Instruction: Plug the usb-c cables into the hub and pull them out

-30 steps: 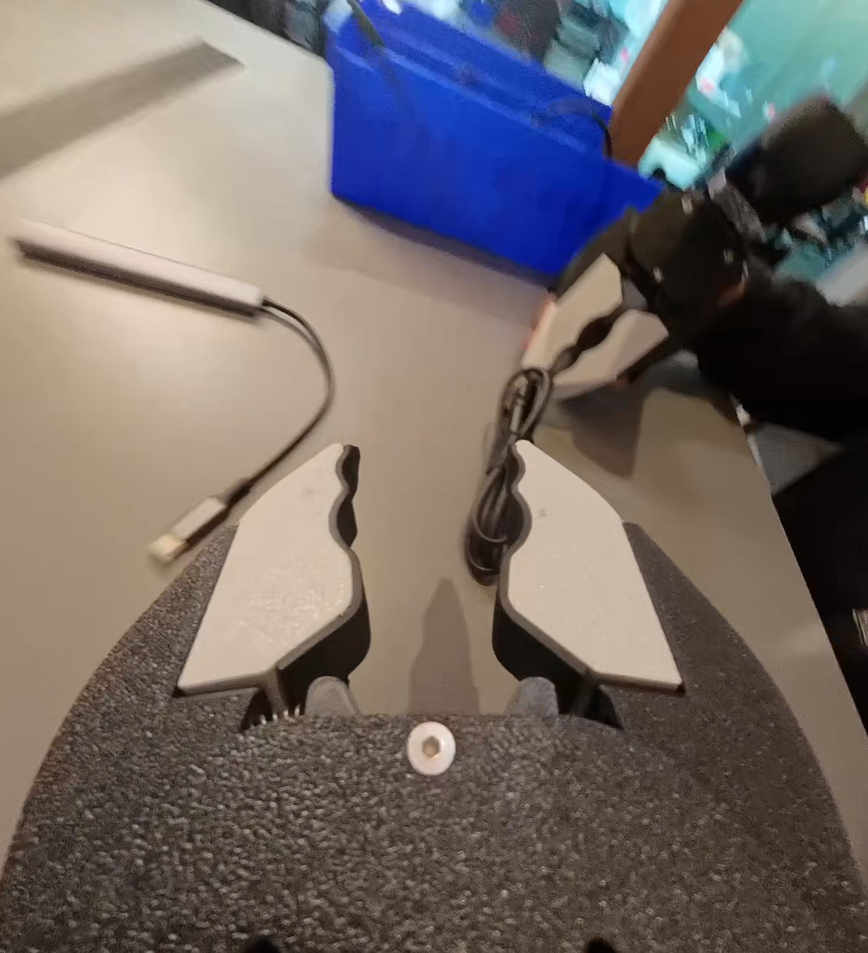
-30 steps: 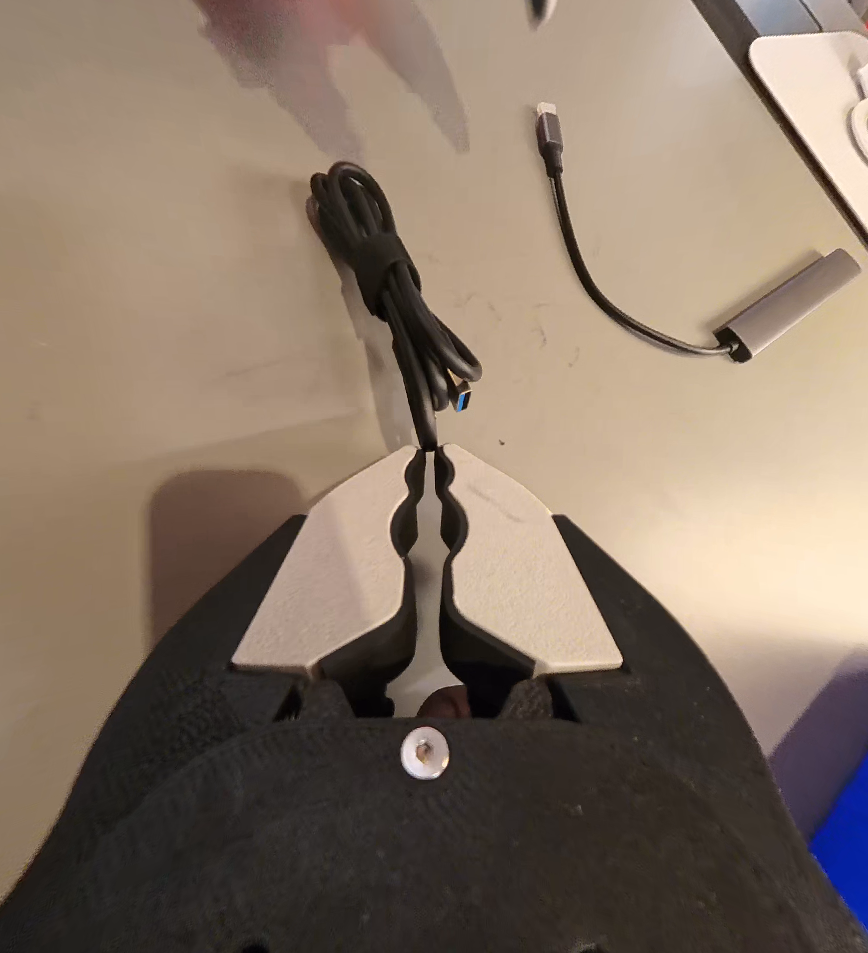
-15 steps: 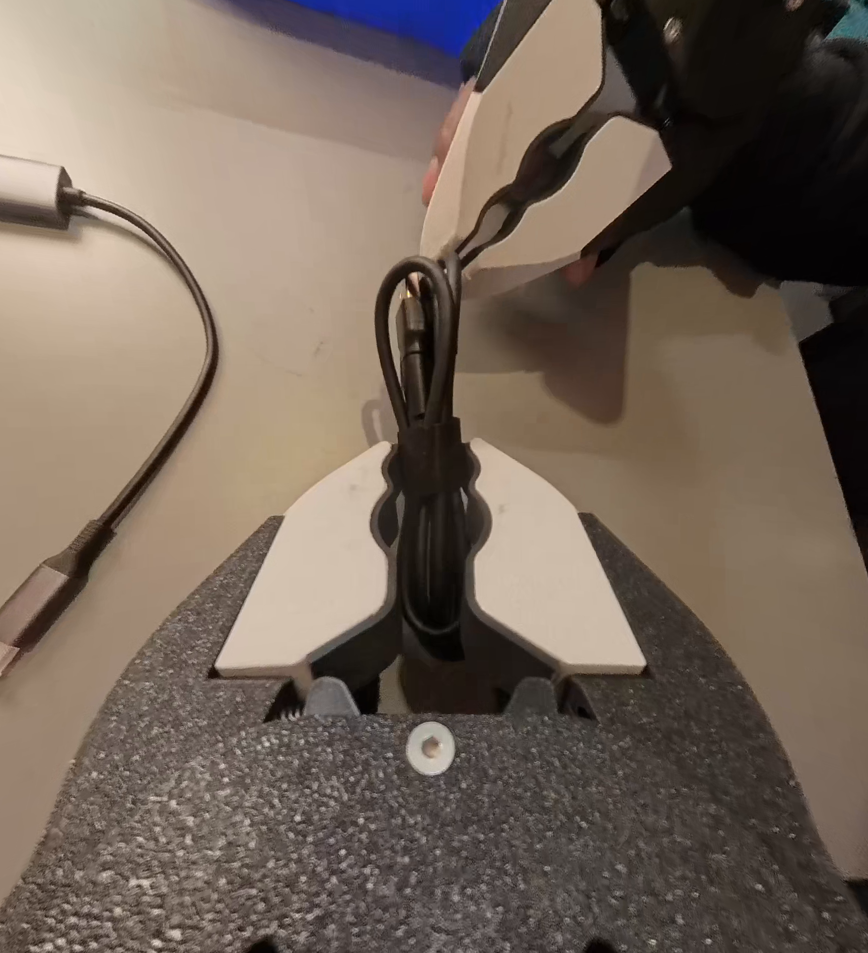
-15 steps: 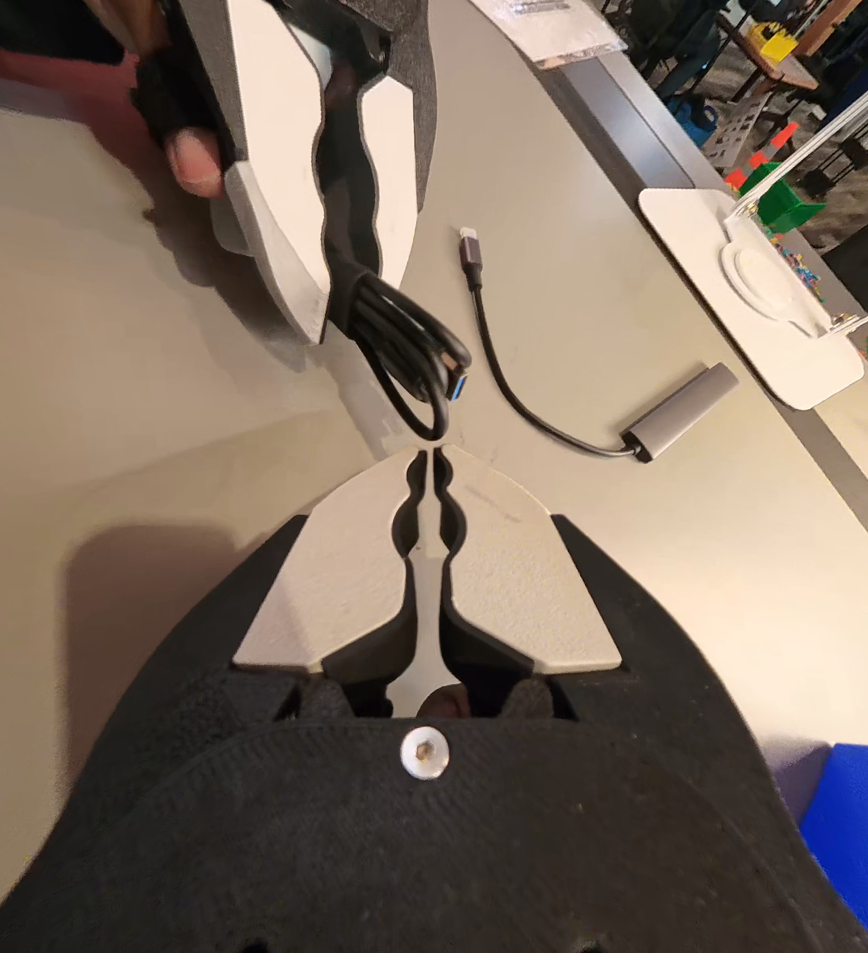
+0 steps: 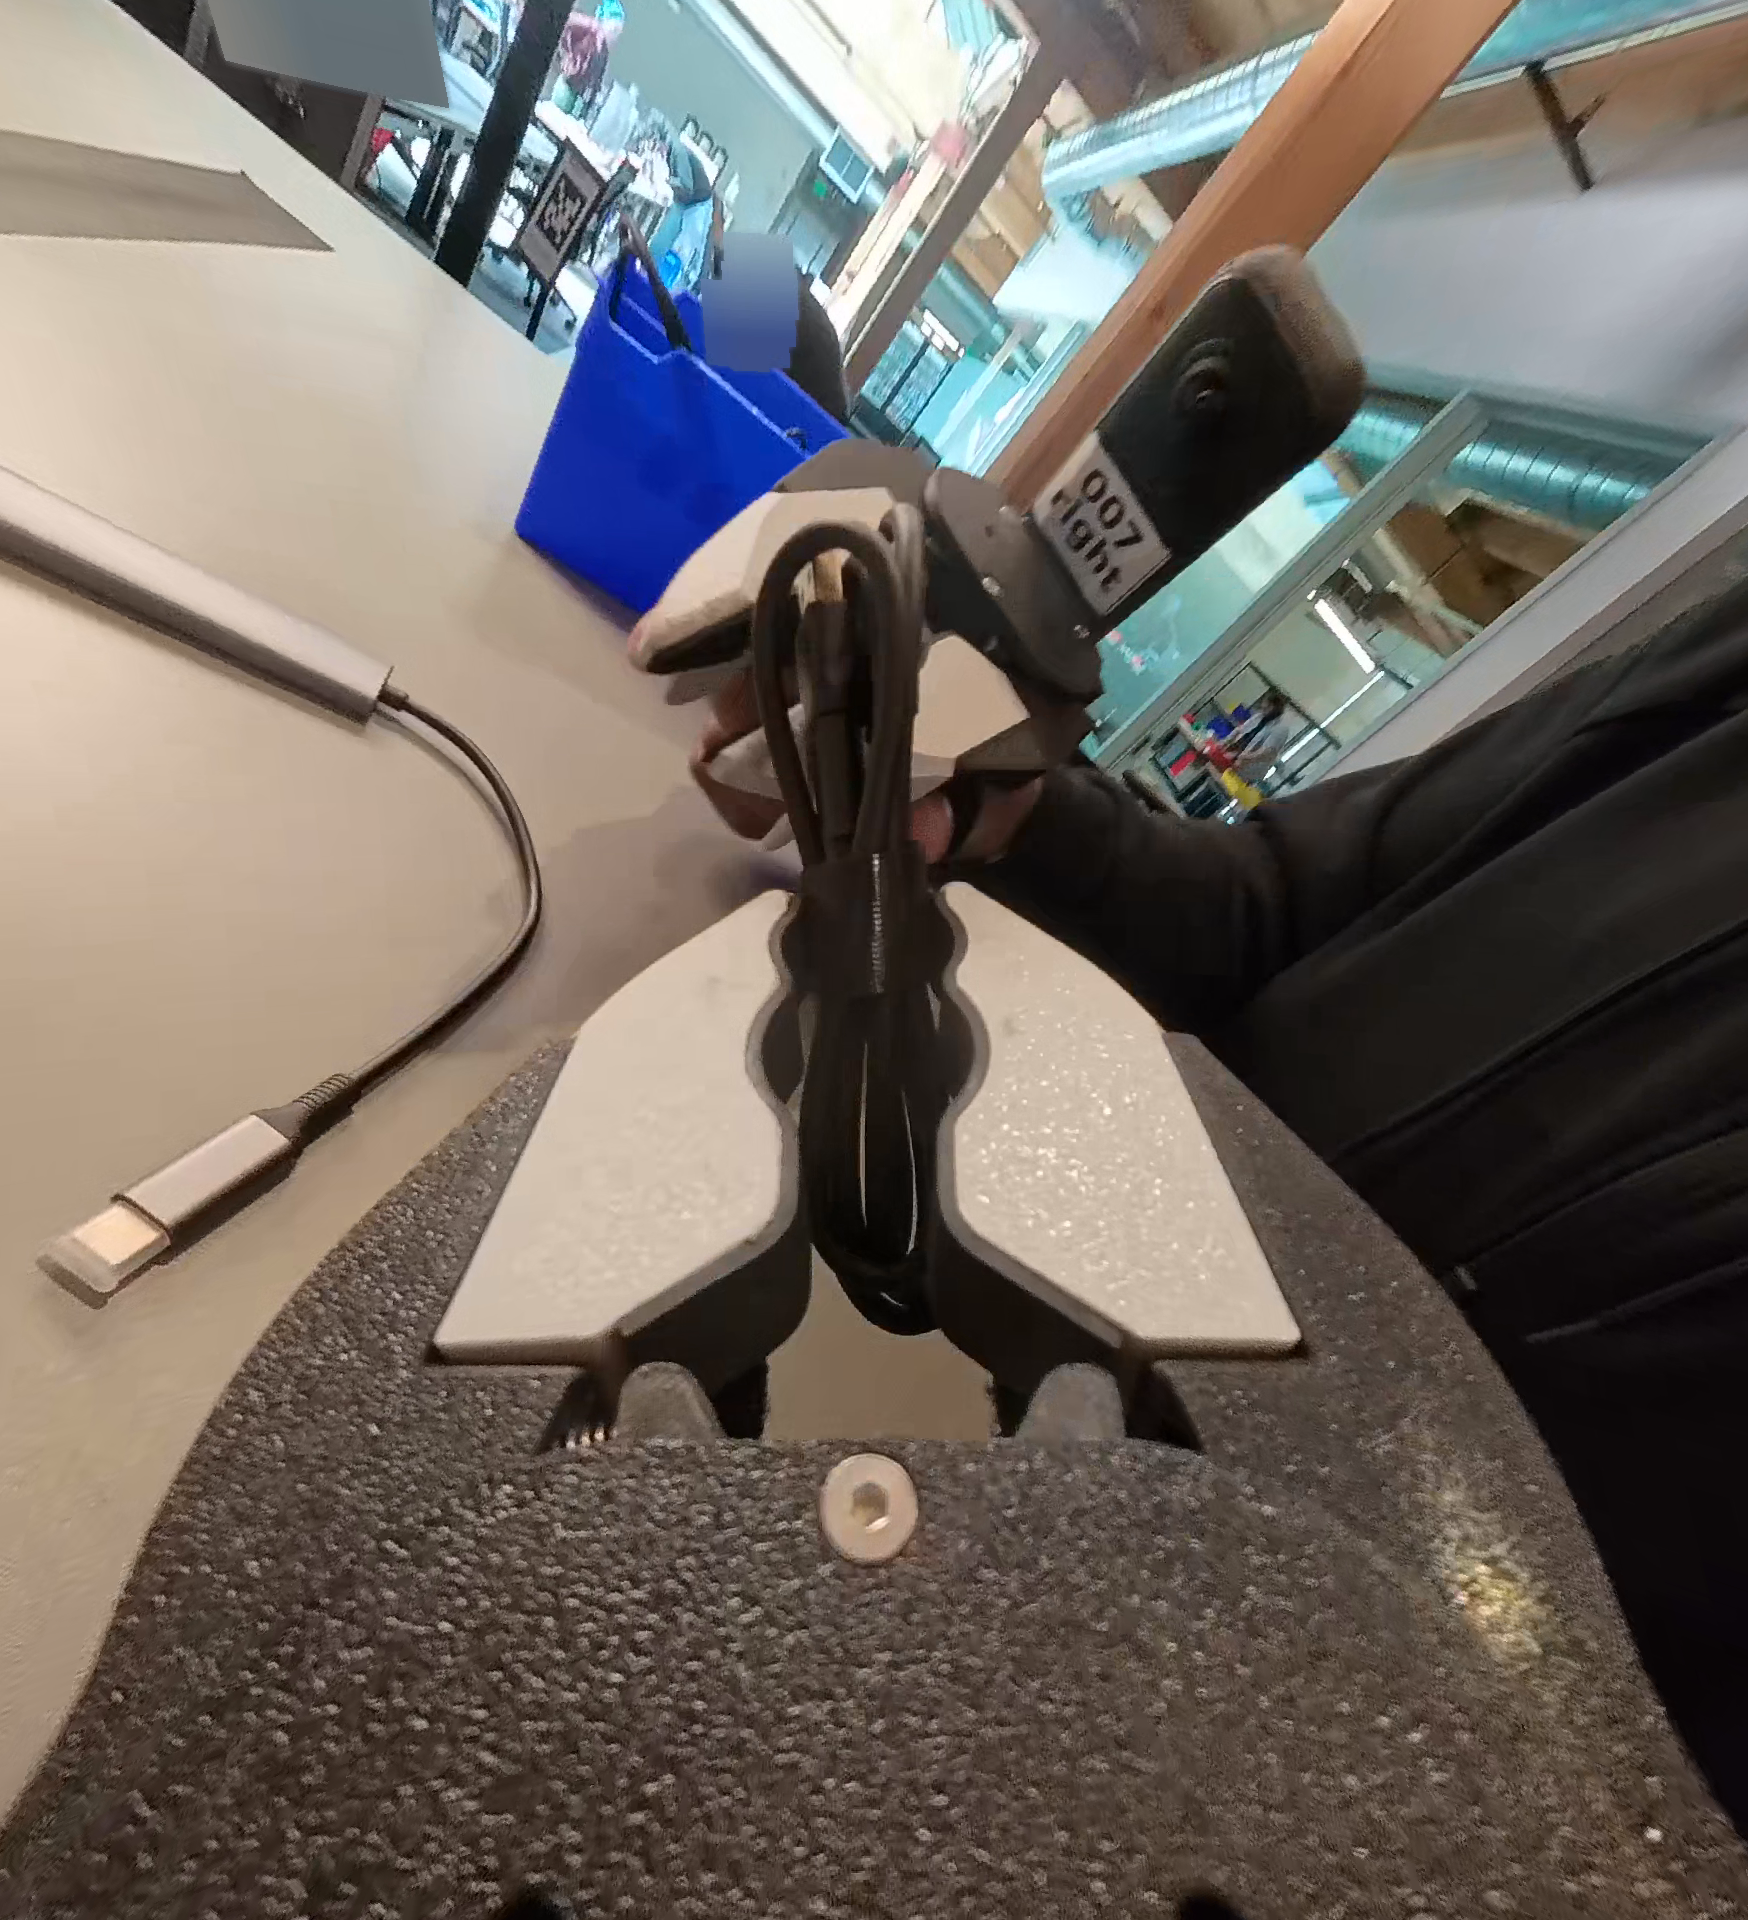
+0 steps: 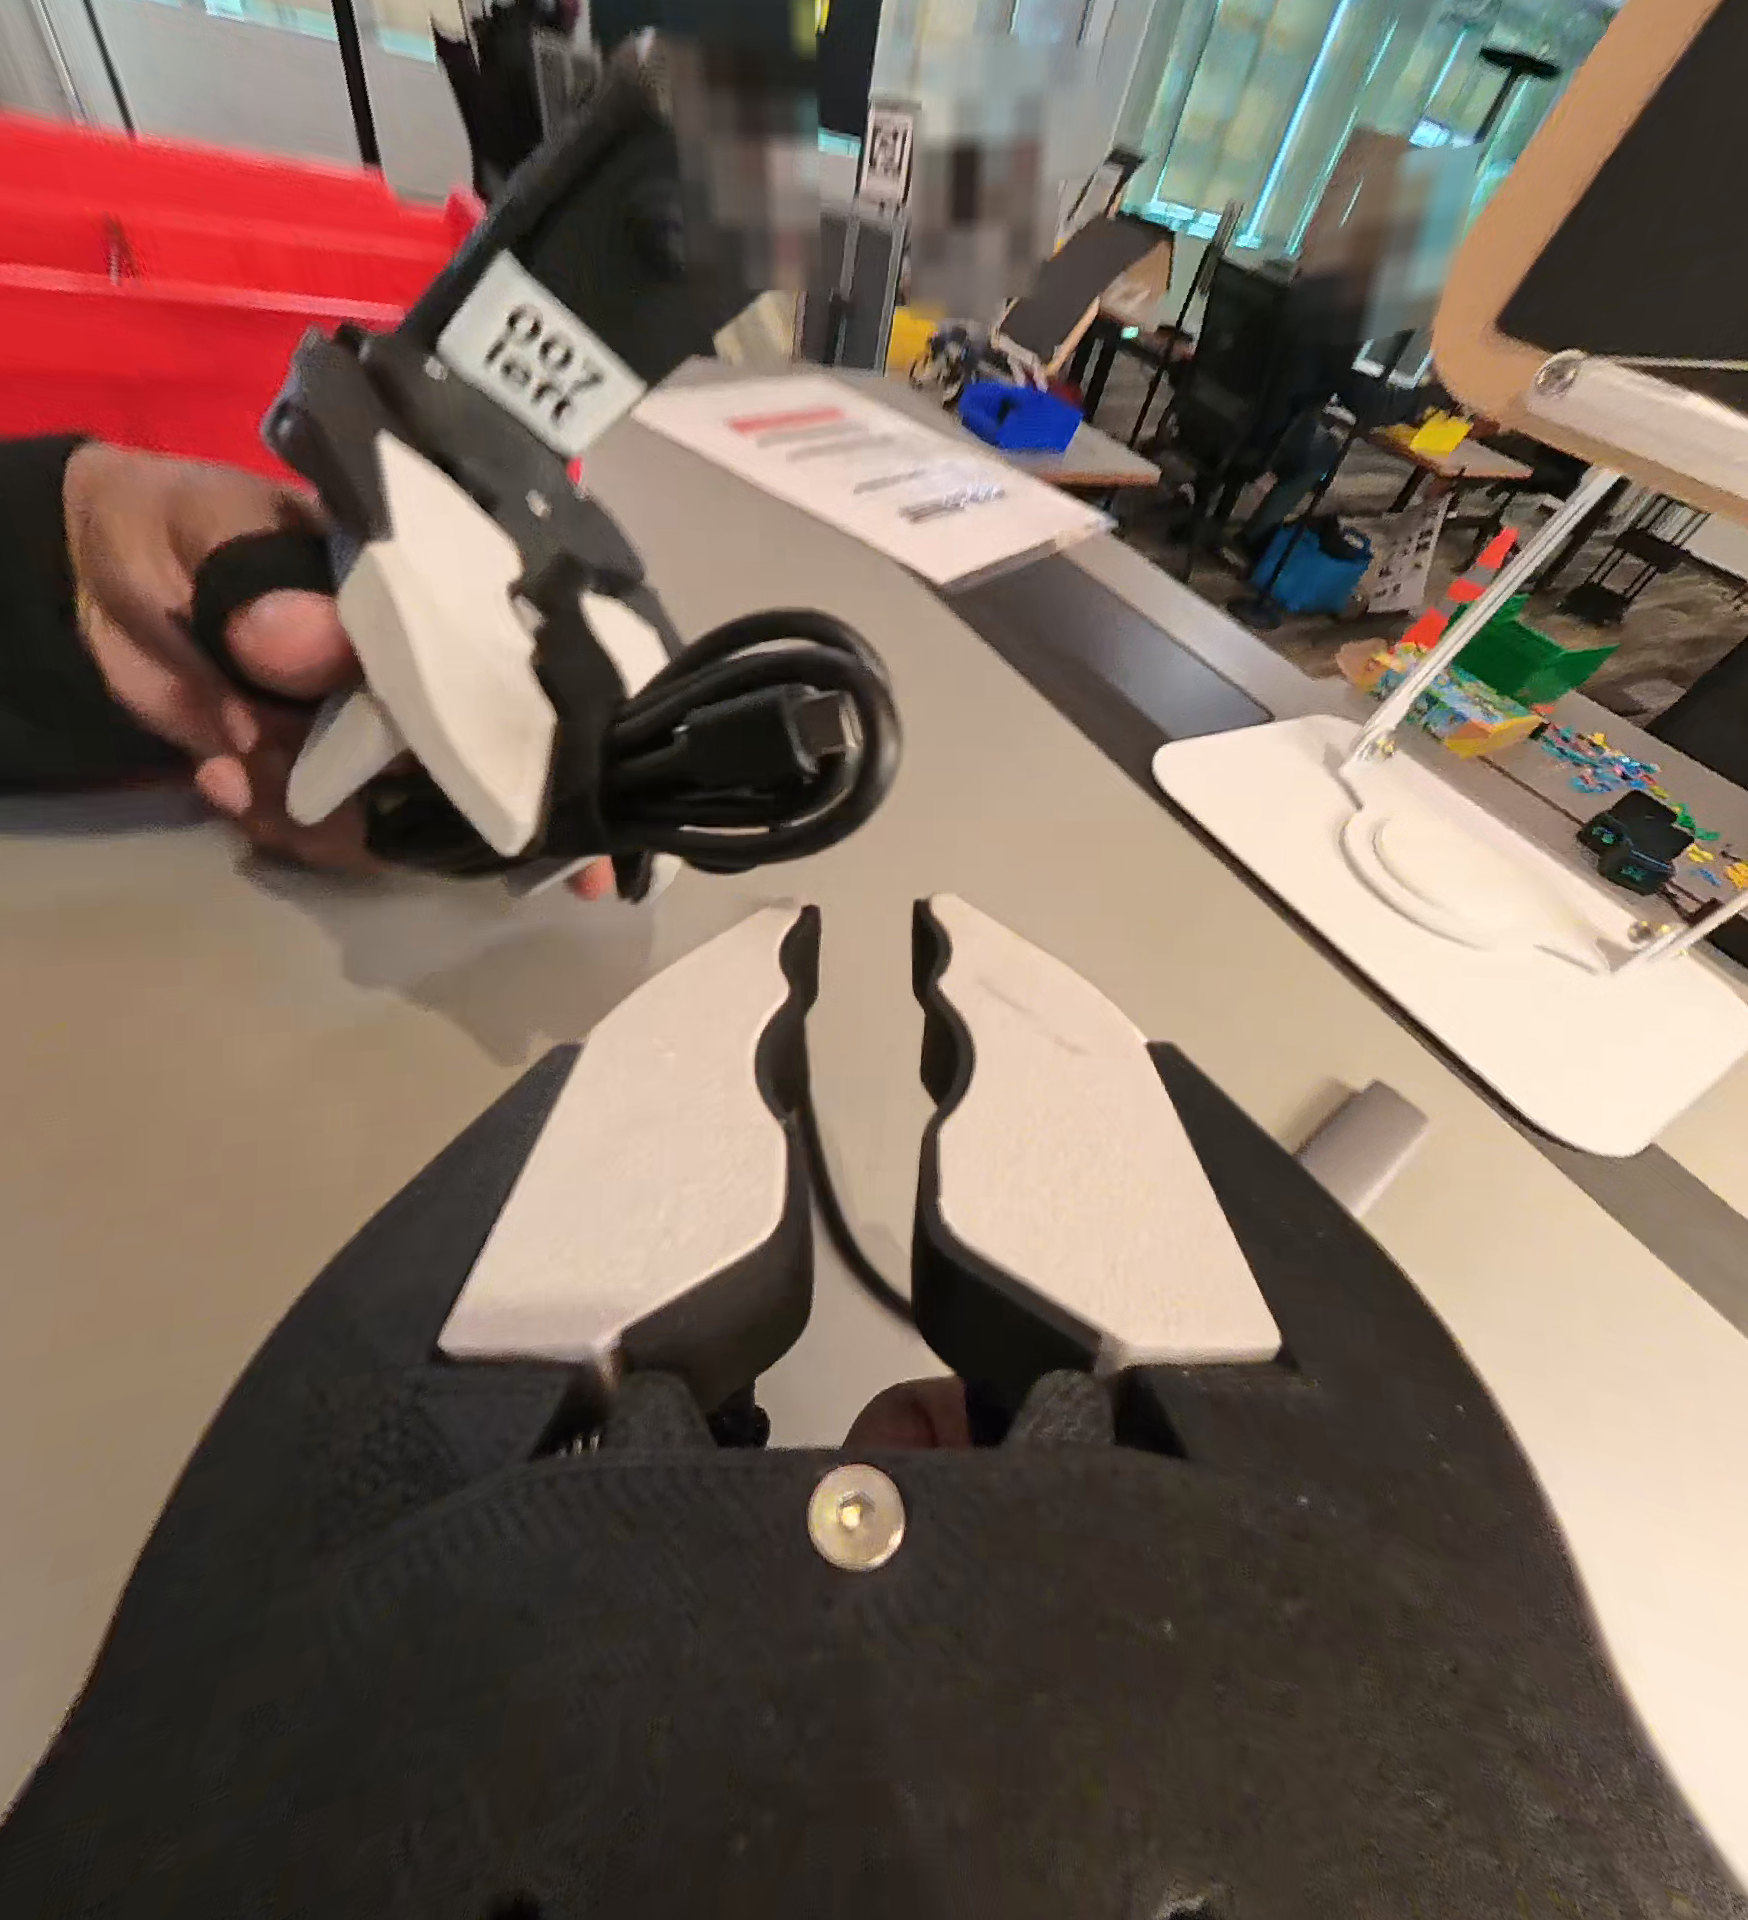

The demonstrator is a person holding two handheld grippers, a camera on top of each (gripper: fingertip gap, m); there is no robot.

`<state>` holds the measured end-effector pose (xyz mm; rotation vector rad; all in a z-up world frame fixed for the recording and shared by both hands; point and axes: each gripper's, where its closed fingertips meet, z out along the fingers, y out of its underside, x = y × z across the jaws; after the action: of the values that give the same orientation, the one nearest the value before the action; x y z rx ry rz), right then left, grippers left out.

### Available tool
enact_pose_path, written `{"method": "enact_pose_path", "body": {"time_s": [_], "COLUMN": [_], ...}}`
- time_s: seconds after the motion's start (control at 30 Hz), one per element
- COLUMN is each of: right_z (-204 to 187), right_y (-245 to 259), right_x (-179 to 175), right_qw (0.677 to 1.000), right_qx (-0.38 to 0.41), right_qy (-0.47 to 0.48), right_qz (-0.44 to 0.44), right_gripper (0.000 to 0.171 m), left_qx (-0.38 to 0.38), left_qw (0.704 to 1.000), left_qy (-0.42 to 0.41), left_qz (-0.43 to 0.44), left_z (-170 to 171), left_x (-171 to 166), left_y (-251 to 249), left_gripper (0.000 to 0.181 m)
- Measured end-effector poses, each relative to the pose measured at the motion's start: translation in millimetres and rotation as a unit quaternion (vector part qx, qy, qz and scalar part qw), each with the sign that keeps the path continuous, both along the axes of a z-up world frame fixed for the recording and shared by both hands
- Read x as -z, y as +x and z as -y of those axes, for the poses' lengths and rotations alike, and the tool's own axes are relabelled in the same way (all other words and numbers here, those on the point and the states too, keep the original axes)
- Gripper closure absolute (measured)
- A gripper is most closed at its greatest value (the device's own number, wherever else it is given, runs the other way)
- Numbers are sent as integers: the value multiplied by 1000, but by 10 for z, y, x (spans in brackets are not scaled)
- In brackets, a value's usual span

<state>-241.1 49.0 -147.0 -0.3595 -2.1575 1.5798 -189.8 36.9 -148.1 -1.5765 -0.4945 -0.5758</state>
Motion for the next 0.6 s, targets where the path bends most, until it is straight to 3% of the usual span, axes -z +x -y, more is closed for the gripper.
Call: {"method": "enact_pose_path", "body": {"time_s": [0.2,0.33,0.5,0.6], "right_z": [90,39,-28,-86], "right_y": [-116,-22,-64,-59], "right_x": [-147,-235,-273,-327], "right_qw": [996,992,987,983], "right_qx": [11,-9,-23,-28], "right_qy": [-87,-118,-157,-184], "right_qz": [-31,-49,-6,-3], "right_gripper": [154,151,134,151], "left_qx": [-28,-55,-61,-63], "left_qw": [998,998,998,997], "left_qy": [47,25,-20,-40], "left_qz": [30,17,-19,-27], "left_z": [105,83,-6,-39], "left_x": [-97,-36,62,110], "left_y": [-119,-201,-196,-194], "left_gripper": [159,159,159,159]}}
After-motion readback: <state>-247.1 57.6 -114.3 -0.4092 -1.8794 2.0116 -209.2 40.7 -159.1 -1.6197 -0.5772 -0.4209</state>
